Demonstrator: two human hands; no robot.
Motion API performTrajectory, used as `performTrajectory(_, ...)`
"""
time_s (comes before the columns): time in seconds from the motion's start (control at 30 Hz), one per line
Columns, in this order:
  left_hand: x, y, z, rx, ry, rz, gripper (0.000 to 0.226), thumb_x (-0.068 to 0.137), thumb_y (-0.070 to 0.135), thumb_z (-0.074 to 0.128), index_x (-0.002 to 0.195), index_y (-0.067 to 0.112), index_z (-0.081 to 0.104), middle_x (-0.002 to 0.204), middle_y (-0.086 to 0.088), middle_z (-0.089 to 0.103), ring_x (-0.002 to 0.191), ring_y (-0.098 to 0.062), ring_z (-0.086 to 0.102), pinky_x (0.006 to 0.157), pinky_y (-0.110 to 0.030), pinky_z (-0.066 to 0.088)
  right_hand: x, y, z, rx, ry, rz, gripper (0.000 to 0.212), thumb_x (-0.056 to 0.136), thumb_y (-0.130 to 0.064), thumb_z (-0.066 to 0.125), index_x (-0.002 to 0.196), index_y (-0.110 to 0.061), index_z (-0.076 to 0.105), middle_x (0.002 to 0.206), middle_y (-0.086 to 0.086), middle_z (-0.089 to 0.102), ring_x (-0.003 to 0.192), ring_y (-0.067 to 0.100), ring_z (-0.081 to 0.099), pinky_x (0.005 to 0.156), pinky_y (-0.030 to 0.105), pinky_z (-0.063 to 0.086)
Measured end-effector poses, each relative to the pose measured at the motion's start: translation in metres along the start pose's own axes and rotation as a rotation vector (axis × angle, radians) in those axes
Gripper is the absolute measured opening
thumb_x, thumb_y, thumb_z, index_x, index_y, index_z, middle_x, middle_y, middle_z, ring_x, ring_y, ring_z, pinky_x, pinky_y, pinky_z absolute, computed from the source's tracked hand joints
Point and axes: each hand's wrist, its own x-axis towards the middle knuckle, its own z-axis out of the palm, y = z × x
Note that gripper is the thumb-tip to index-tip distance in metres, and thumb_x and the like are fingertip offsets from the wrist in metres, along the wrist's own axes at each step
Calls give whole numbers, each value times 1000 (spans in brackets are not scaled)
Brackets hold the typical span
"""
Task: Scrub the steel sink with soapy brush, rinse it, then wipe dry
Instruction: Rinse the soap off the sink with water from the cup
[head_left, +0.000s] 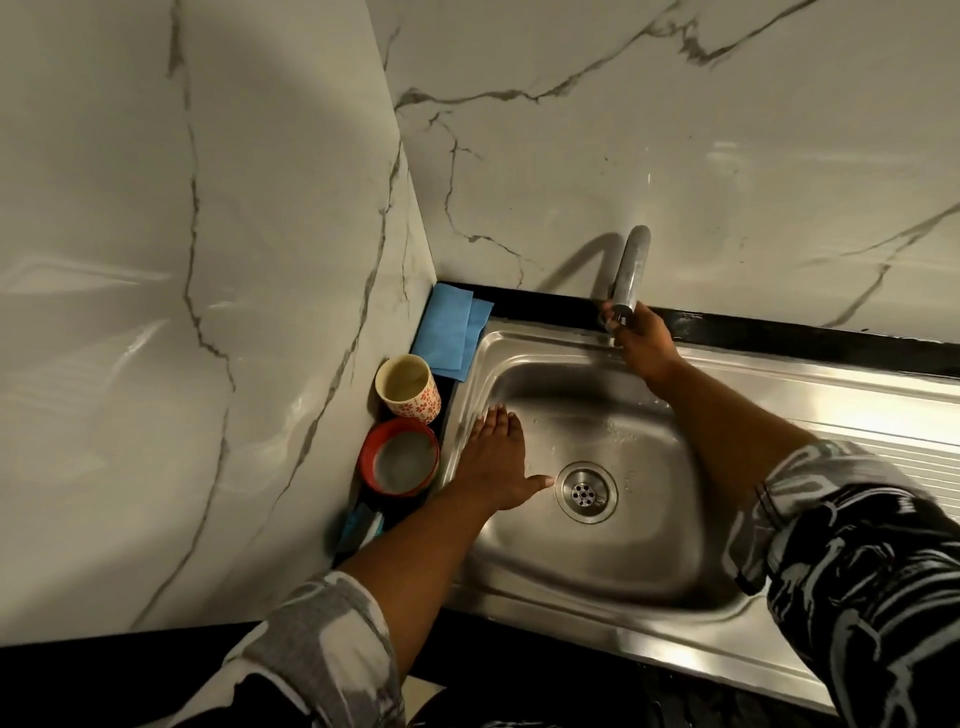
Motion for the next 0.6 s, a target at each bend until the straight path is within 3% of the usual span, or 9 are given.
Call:
performTrajectory(0.13, -2, -8, -1, 26, -1, -16, 121, 94, 79, 51, 166, 0, -3, 174, -24, -7, 163, -36, -8, 130, -46, -7, 0, -1, 0, 51, 7, 38, 28, 103, -19, 61, 130, -18, 62, 108, -1, 68, 82, 6, 60, 71, 24, 48)
performTrajectory(0.37, -2, -12, -2, 53, -11, 4, 121, 94, 80, 51, 167, 0, -2, 175, -24, -6, 163, -37, -6, 129, -47, -8, 2, 7, 5, 82, 38, 107, 32, 97, -11, 63, 126, -25, 64, 113, 4, 72, 97, 27, 69, 81, 43, 57)
performTrajectory(0.43, -2, -10, -5, 37, -10, 16, 120, 94, 79, 52, 167, 0, -2, 175, -23, -6, 163, -36, -7, 129, -45, -8, -12, -1, 14, 2, 172, 96, 37, 95, -11, 65, 129, -24, 62, 114, -2, 70, 92, 16, 67, 80, 33, 56)
performTrajectory(0.5, -1, -8, -8, 18, -13, 30, 119, 95, 77, 52, 167, 0, -3, 175, -23, -7, 163, -35, -8, 130, -45, -6, -31, -4, 35, -152, 388, 65, 46, 91, -11, 70, 134, -20, 57, 122, -9, 57, 100, 7, 57, 91, 25, 48)
performTrajectory(0.57, -2, -7, -8, 0, -11, 41, 120, 94, 77, 55, 166, -1, -2, 175, -23, -5, 163, -36, -6, 132, -46, -2, -45, -2, 58, -123, 466, 97, 52, 87, -14, 75, 133, -21, 54, 128, -9, 51, 108, 10, 53, 98, 27, 47)
performTrajectory(0.6, -4, -9, -7, -3, -2, 43, 121, 93, 76, 57, 166, -2, 0, 175, -24, -3, 163, -36, -4, 133, -47, 0, -45, -2, 71, -63, 422, 138, 50, 85, -16, 77, 130, -24, 56, 127, -7, 55, 109, 13, 57, 99, 31, 50)
